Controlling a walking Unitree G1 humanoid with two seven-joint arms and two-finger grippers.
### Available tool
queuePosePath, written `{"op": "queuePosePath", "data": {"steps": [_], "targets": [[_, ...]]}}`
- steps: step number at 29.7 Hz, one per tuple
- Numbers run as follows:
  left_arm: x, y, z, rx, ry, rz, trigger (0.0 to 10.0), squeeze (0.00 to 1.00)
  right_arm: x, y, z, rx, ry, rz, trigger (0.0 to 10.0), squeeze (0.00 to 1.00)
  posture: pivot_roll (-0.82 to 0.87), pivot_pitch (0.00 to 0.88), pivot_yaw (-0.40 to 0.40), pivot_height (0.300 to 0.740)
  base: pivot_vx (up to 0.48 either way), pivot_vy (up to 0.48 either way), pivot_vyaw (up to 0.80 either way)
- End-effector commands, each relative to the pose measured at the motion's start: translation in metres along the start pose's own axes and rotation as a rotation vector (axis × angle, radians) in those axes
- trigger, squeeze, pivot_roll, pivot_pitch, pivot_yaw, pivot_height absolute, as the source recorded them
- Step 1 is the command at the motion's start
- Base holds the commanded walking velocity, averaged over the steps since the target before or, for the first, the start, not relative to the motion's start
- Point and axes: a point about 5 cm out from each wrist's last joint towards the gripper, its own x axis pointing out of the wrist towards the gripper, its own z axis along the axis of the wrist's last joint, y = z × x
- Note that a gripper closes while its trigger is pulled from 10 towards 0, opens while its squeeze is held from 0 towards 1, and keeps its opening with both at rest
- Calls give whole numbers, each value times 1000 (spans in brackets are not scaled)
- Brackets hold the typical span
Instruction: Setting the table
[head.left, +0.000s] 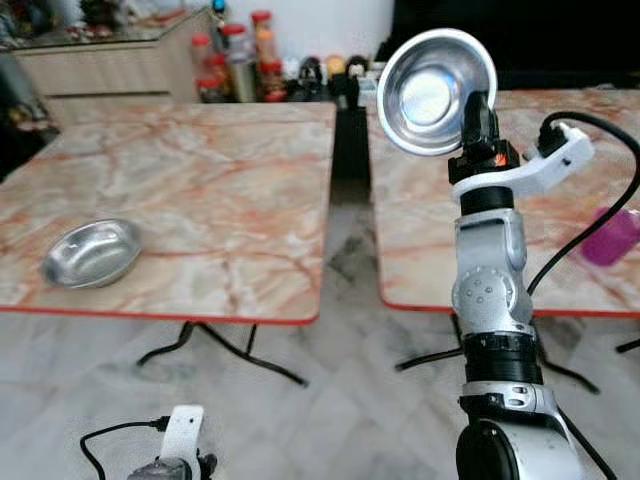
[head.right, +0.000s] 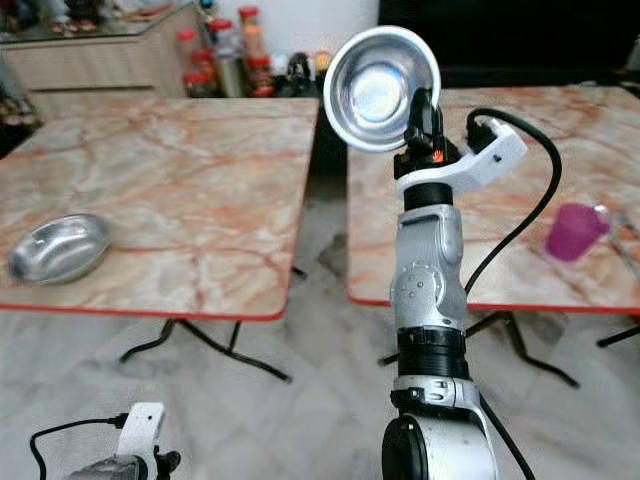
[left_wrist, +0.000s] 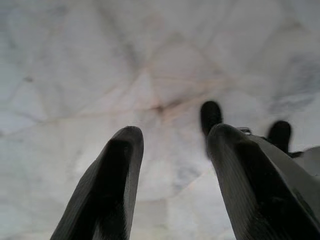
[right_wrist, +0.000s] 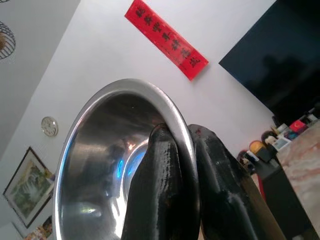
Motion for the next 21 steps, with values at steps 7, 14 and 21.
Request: {"op": "queuePosePath", "data": {"steps": [7, 14, 21], "targets": [[1, -4, -1, -8, 0, -5, 10000, 0, -14, -28, -25, -248, 172, -83, 10000, 0, 42, 0, 43, 740, 0, 480, 0], [1, -4, -1, -12, 0, -5, 10000, 0, -25, -45, -35, -280, 238, -157, 10000, 0, 45, 0, 47, 740, 0, 480, 0], [0, -3, -3, -14, 2, -1, 10000, 0, -21, -46, -35, -293, 218, -157, 10000, 0, 46, 0, 51, 740, 0, 480, 0]]}}
